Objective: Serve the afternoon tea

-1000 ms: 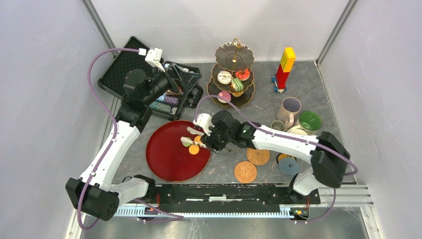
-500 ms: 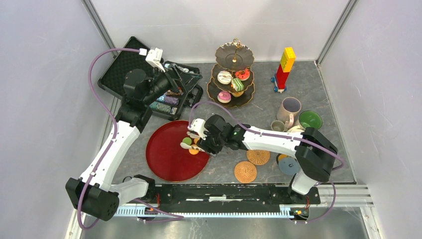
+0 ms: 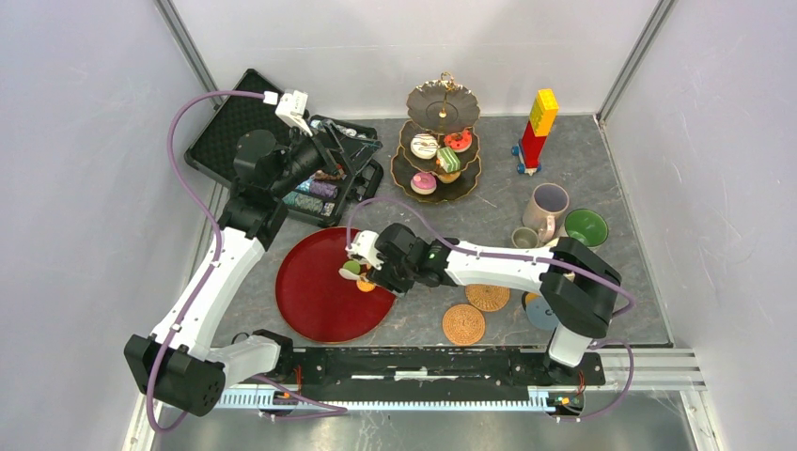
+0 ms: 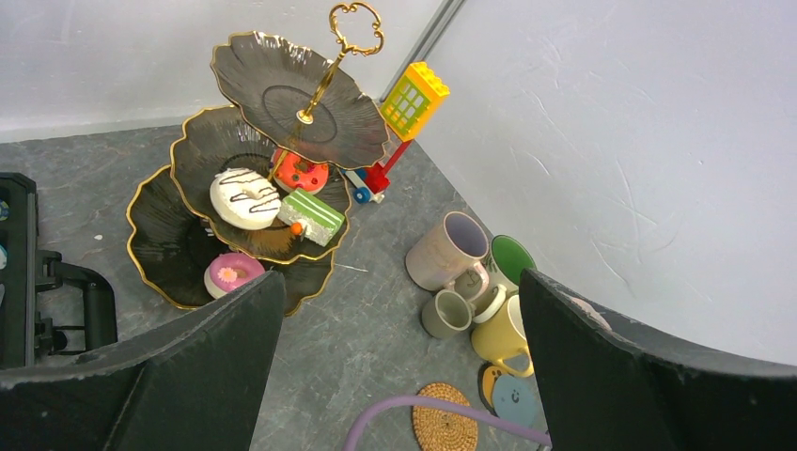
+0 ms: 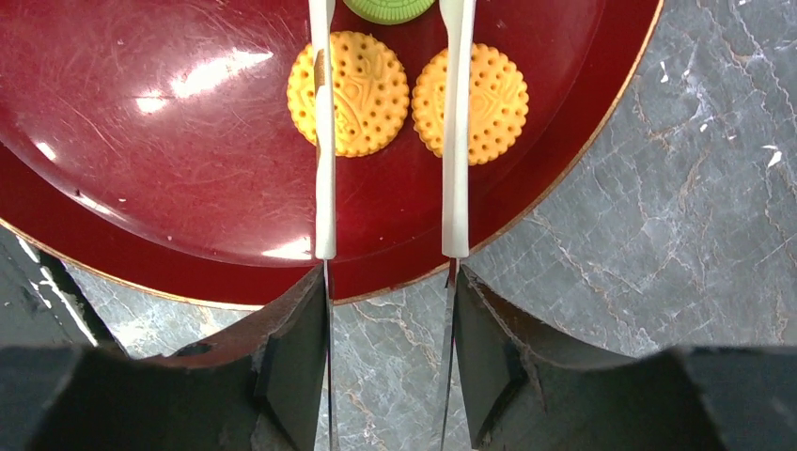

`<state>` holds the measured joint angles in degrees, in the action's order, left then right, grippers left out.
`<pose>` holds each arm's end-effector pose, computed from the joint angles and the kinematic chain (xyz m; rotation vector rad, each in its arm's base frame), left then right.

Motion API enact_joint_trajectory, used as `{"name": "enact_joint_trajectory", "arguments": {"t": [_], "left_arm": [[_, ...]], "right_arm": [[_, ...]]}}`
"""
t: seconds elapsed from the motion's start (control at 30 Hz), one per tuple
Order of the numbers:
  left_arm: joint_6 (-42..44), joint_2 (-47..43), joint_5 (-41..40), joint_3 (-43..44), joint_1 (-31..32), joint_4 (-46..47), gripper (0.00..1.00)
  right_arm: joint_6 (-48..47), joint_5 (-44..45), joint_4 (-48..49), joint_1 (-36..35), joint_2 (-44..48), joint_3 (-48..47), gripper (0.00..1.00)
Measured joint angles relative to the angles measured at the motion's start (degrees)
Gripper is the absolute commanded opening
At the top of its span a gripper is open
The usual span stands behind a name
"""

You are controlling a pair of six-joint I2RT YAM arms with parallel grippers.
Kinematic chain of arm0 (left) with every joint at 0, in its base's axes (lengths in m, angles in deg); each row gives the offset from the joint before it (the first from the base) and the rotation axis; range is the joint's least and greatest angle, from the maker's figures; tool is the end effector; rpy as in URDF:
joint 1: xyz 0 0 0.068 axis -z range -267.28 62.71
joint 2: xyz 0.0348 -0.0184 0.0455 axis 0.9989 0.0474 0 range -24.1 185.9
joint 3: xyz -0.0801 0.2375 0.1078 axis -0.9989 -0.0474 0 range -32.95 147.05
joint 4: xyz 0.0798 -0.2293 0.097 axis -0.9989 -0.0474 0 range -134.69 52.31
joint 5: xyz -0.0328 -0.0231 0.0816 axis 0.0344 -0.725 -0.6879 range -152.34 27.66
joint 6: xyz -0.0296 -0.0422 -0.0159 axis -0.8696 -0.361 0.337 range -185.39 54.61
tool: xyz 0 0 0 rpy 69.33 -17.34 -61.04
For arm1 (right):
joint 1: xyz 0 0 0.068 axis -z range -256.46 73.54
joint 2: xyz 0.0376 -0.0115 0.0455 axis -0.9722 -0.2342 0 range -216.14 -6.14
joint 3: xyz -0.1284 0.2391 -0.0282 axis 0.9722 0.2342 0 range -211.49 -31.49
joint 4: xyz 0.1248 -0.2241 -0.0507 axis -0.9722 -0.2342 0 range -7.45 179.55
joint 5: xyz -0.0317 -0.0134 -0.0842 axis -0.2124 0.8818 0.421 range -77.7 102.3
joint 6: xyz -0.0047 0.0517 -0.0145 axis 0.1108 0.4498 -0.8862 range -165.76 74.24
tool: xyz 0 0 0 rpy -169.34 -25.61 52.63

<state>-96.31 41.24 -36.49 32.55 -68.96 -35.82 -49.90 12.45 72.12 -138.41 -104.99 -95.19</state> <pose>0.2426 -0.0966 0.4179 0.2009 1.6187 -1.0160 0.1705 0.3195 0.1954 -1.3830 2.1278 0.4125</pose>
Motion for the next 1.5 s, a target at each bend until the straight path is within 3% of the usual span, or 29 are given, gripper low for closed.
{"name": "enact_joint_trajectory", "arguments": {"t": [0.2,0.5,0.73,0.93,1.23,1.5], "left_arm": [[0.0,0.0,0.0,0.0,0.0,0.0,1.00],[0.0,0.0,0.0,0.0,0.0,0.0,1.00],[0.0,0.0,0.0,0.0,0.0,0.0,1.00],[0.0,0.0,0.0,0.0,0.0,0.0,1.00],[-0.1,-0.2,0.0,0.0,0.0,0.0,1.00],[-0.1,-0.2,0.0,0.0,0.0,0.0,1.00]], "right_arm": [[-0.3,2.1,-0.8,-1.1,-0.7,-1.2,0.39],[-0.3,2.6,-1.2,-1.4,1.1,-1.4,0.33],[-0.3,3.9,1.6,-1.4,13.0,2.1,0.32],[-1.0,12.6,2.8,-0.3,24.0,5.4,0.29],[-3.4,27.7,5.0,8.4,37.9,6.8,0.29],[-3.2,29.6,4.5,24.7,35.1,-1.8,0.26]]}}
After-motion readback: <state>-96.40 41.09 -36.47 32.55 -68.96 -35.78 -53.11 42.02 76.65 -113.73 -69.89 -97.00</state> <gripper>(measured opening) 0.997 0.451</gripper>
